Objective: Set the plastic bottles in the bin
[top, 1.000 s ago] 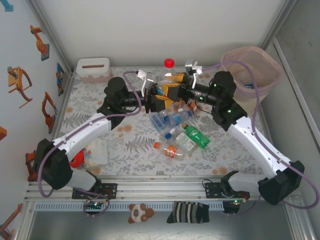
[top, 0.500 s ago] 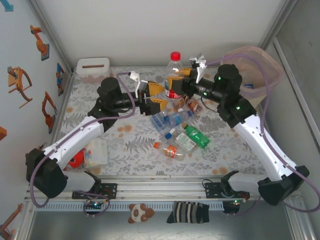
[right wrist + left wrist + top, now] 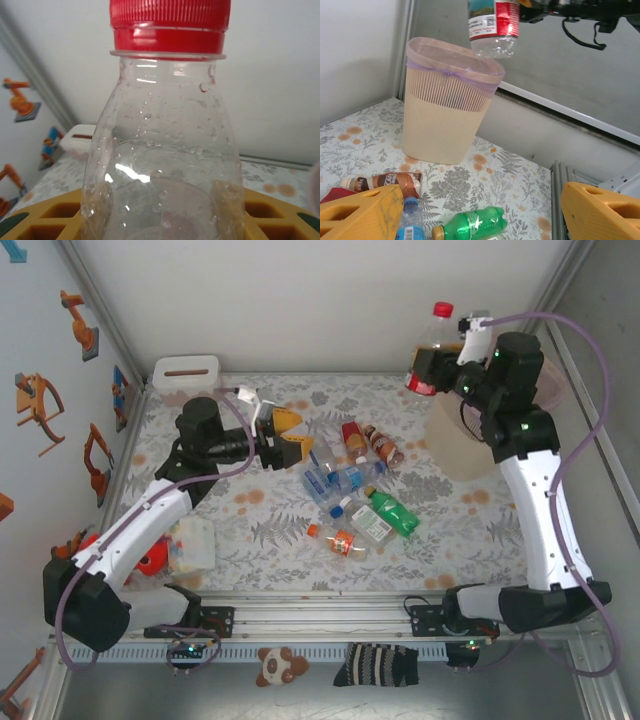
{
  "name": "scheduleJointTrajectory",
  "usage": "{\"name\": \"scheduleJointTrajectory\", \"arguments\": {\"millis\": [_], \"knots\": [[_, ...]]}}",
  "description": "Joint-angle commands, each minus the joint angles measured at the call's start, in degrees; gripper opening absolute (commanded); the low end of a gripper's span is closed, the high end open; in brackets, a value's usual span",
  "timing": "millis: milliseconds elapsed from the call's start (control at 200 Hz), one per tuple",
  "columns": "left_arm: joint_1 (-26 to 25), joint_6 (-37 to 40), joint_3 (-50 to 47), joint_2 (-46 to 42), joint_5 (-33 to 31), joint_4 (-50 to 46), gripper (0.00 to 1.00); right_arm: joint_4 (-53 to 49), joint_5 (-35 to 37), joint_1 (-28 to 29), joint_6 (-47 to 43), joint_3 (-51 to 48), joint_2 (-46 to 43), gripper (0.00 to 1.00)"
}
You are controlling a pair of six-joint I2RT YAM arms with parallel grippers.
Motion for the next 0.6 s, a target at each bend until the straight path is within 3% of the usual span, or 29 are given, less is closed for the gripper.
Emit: {"name": "scheduleJointTrajectory", "arguments": {"millis": [0,335,596], "knots": [[0.5,1.7,-0.8,-1.3,0.2,-0.8,0.82,-2.4,3.9,-4.2,4.3,3.2,1.9,0.44],[0.6,1.9,-1.9,-2.1,0.4,0.0,0.82,1.5,9.3,-16.4,24.1,7.0,11.4,0.39],[0.7,1.7,-3.1,-2.8,-0.4,0.8,0.82,5.0,16.1,-18.8,35.4,4.9,16.5,0.39]]}}
